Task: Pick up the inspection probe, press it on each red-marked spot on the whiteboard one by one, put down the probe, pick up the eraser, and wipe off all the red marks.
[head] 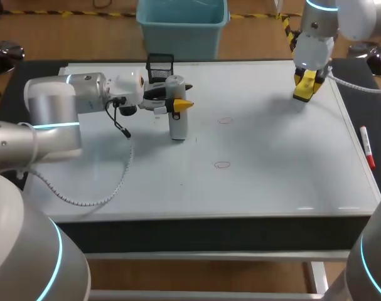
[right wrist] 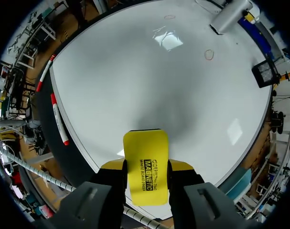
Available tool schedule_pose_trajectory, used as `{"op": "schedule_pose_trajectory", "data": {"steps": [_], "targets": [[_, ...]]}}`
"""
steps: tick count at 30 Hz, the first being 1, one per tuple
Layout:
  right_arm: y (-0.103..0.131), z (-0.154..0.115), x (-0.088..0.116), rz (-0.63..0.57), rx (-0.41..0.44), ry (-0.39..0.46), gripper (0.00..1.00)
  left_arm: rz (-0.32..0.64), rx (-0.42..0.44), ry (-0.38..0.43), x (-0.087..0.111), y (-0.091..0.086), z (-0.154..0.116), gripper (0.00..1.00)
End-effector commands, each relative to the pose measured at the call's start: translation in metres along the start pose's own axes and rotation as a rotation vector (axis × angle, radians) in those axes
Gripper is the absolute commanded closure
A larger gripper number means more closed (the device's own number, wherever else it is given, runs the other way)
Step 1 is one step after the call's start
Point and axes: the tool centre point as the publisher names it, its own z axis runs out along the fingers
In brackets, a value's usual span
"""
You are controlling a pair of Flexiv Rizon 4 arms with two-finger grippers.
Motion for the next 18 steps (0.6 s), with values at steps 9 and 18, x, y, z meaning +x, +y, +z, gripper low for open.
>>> {"op": "schedule_pose_trajectory", "data": {"steps": [9,18], "targets": [[0.0,-0.002,0.001,-0.002,0.002,0.003,1.0,0.023,0.009,-0.035,-0.015,-0.029,-0.022,1.0],[0.0,-0.002,0.001,-0.002,0.002,0.003,1.0,0.069,0.015,-0.169,-0.045,-0.058,-0.079,1.0]]}}
